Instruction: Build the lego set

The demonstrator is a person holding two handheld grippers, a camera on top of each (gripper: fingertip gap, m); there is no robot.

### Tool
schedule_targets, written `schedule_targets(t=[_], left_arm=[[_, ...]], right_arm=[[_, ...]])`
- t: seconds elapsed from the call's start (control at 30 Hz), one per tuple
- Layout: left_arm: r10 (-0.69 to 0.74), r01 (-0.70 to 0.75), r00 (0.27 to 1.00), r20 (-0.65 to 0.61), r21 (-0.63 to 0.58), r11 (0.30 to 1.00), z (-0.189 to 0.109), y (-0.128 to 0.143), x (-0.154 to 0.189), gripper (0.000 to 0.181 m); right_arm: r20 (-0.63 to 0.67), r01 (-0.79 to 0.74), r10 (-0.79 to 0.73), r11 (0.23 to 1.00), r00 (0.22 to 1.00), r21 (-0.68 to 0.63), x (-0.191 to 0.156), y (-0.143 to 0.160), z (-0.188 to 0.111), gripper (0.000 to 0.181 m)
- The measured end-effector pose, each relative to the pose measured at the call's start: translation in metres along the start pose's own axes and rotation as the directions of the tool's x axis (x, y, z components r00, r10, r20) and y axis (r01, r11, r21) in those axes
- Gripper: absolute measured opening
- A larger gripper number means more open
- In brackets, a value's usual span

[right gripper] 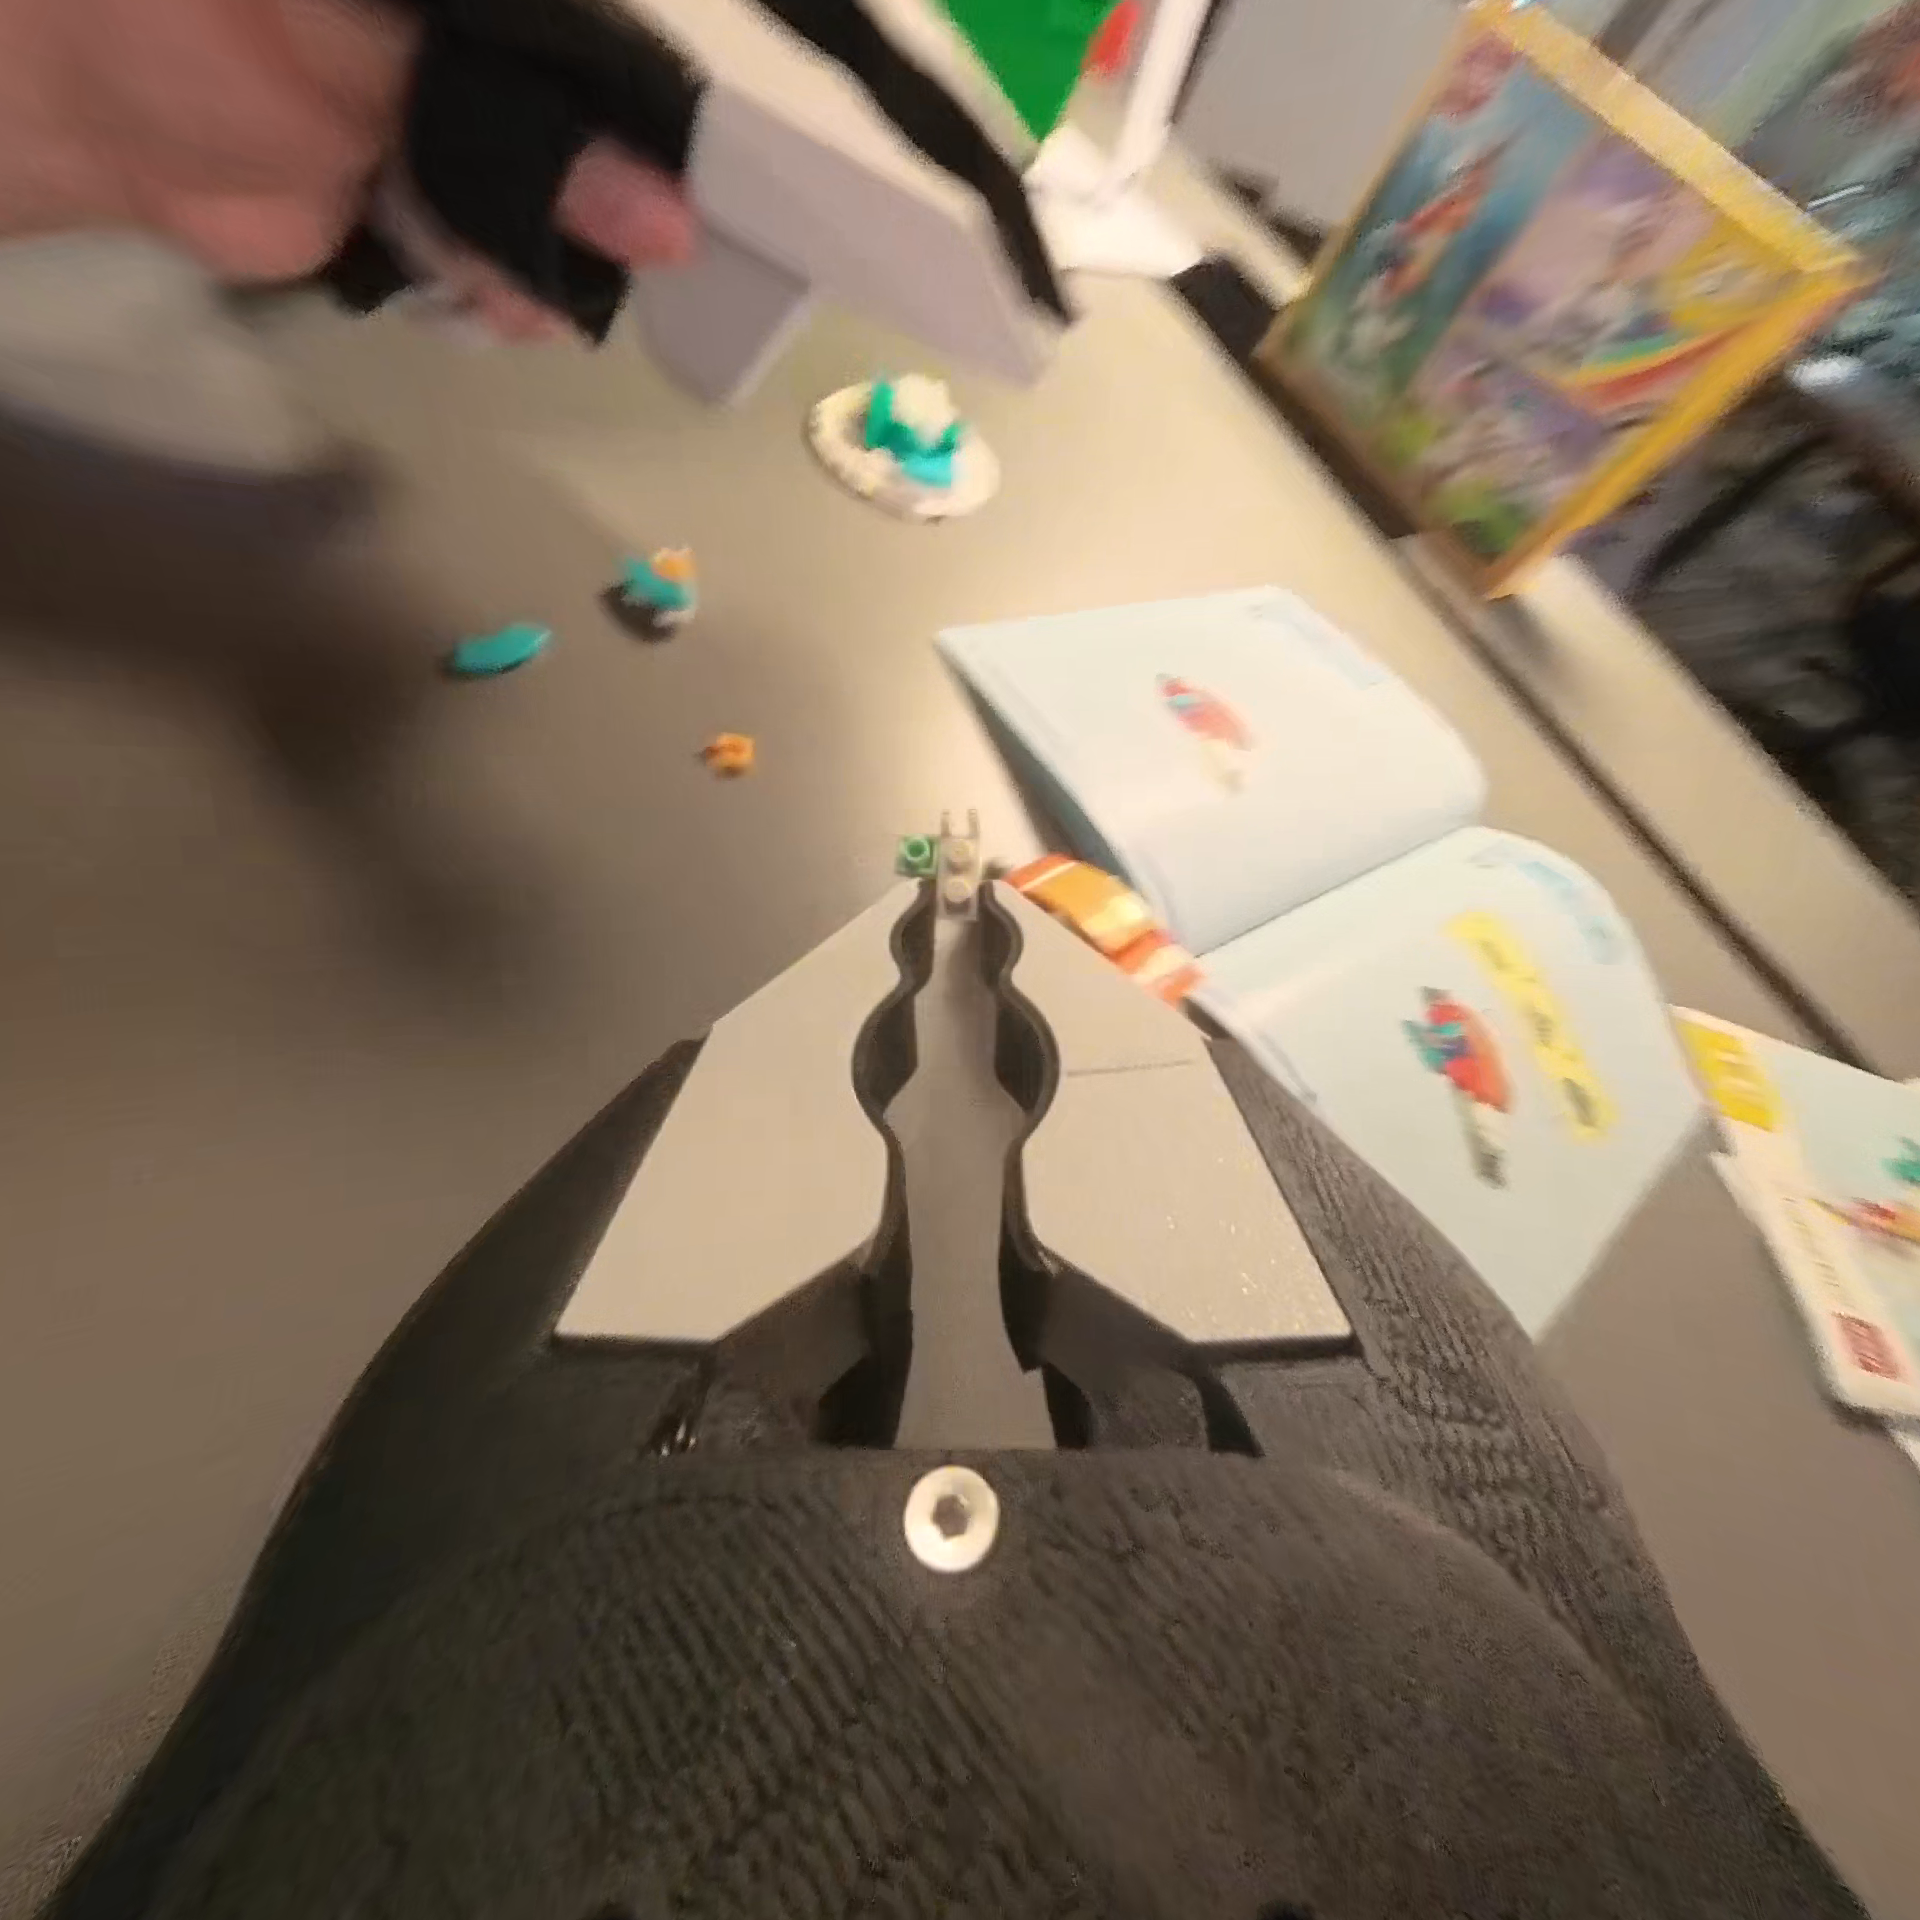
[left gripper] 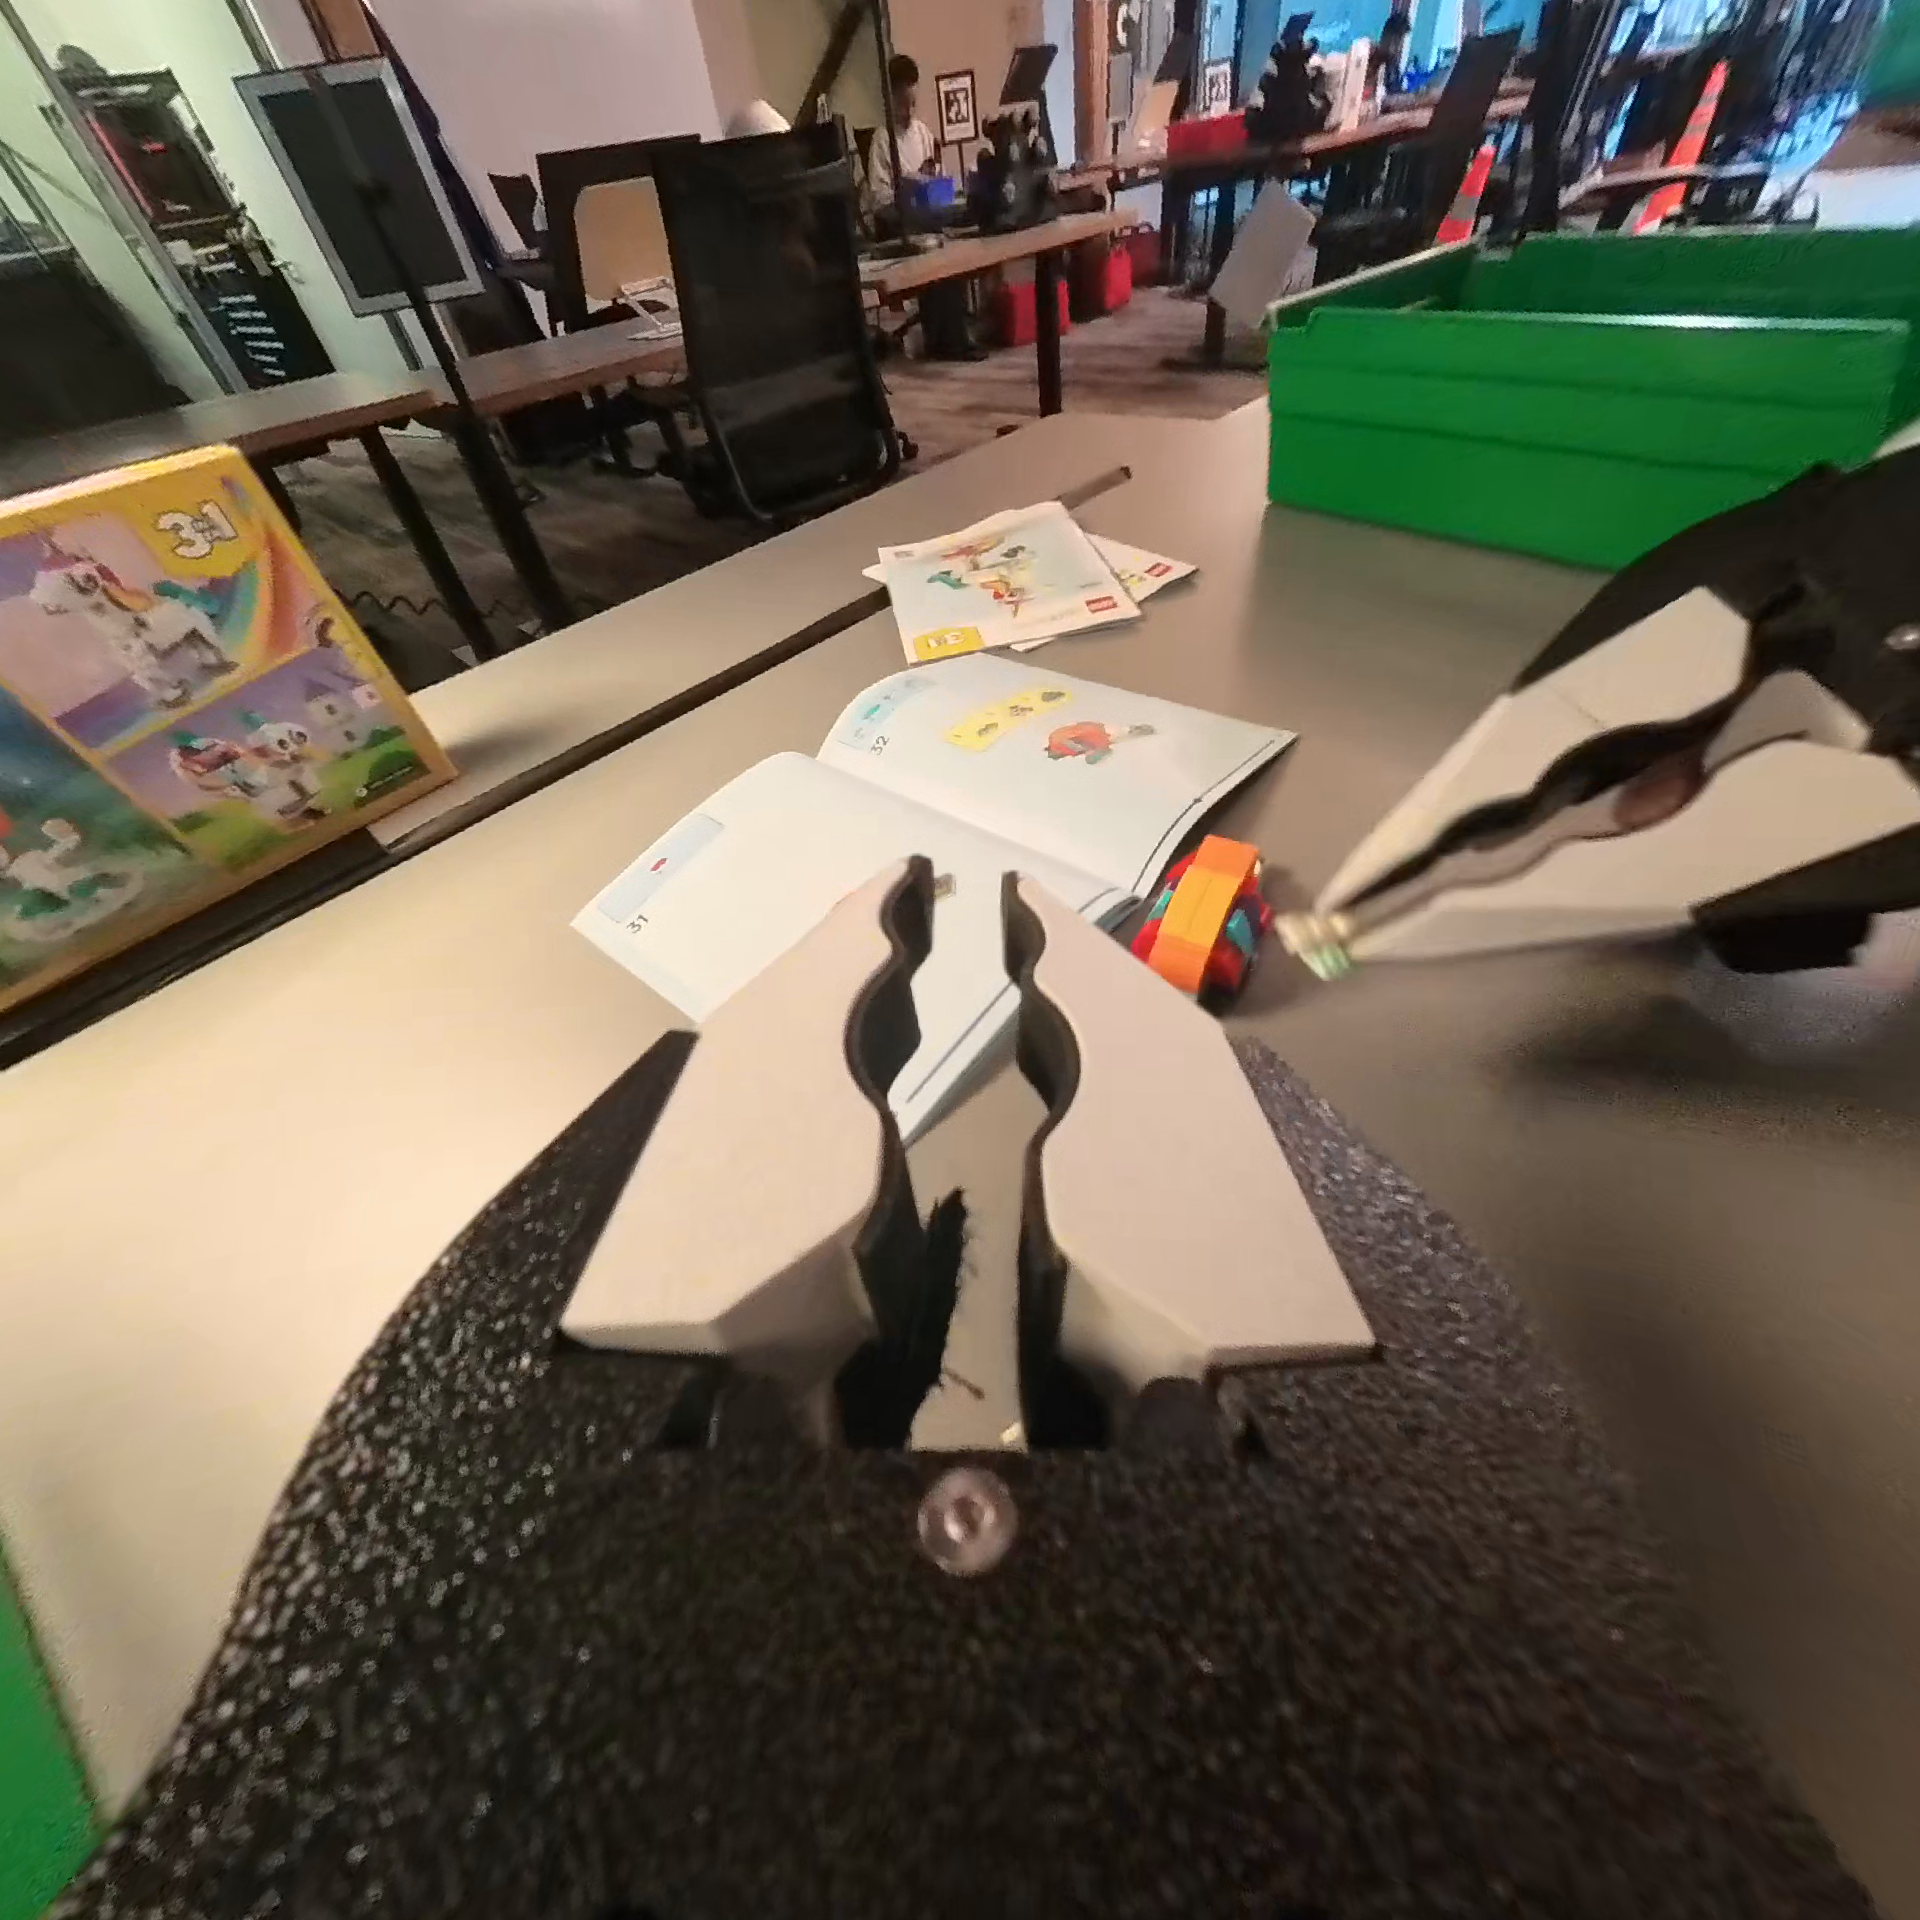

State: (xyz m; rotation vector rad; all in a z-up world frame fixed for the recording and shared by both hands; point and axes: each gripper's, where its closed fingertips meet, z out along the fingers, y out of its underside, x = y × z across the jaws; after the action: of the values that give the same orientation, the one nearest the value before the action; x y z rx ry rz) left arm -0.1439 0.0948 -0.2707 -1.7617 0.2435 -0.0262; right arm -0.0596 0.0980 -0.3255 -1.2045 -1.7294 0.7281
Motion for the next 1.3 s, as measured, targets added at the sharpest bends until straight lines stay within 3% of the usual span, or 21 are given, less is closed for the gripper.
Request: schedule_targets(t=[0.03,0.13,0.3,0.63,0.77,0.9,1.2,1.3], left_arm=[[-0.021,0.021,1.0,-0.011,0.01,1.0,0.0,-0.001,0.001,0.012],[-0.074,0.075,0.997,-0.026,0.034,0.997,0.0,-0.003,0.001,0.012],[-0.101,0.102,0.995,-0.007,0.046,0.994,0.0,-0.004,-0.003,0.012],[-0.049,0.049,0.998,-0.033,0.01,0.999,0.008,0.003,0.011,0.011],[-0.048,0.052,0.994,-0.101,0.046,0.998,0.007,-0.003,0.023,0.016],[-0.008,0.012,0.998,-0.068,0.056,0.998,0.006,-0.006,0.019,0.015],[-0.029,0.034,0.998,-0.064,0.081,0.996,0.004,-0.01,0.017,0.014],[-0.054,0.066,0.991,-0.124,0.092,0.994,0.004,-0.012,0.026,0.016]], right_arm=[[-0.084,-0.005,0.008,0.999,0.996,0.035,0.013,-0.005,-0.002,0.007],[-0.283,-0.014,0.049,0.992,0.958,0.126,0.045,-0.016,-0.015,0.006],[-0.447,-0.099,0.189,0.971,0.874,0.217,0.076,-0.016,-0.033,0.006],[-0.497,-0.076,0.192,0.967,0.846,0.244,0.078,-0.019,-0.037,0.006],[-0.493,-0.063,0.17,0.972,0.853,0.226,0.076,-0.017,-0.034,0.006],[-0.499,-0.049,0.158,0.973,0.852,0.224,0.076,-0.018,-0.034,0.006],[-0.513,-0.036,0.155,0.972,0.844,0.233,0.079,-0.019,-0.037,0.006],[-0.5,-0.031,0.149,0.971,0.853,0.235,0.076,-0.02,-0.036,0.007]])
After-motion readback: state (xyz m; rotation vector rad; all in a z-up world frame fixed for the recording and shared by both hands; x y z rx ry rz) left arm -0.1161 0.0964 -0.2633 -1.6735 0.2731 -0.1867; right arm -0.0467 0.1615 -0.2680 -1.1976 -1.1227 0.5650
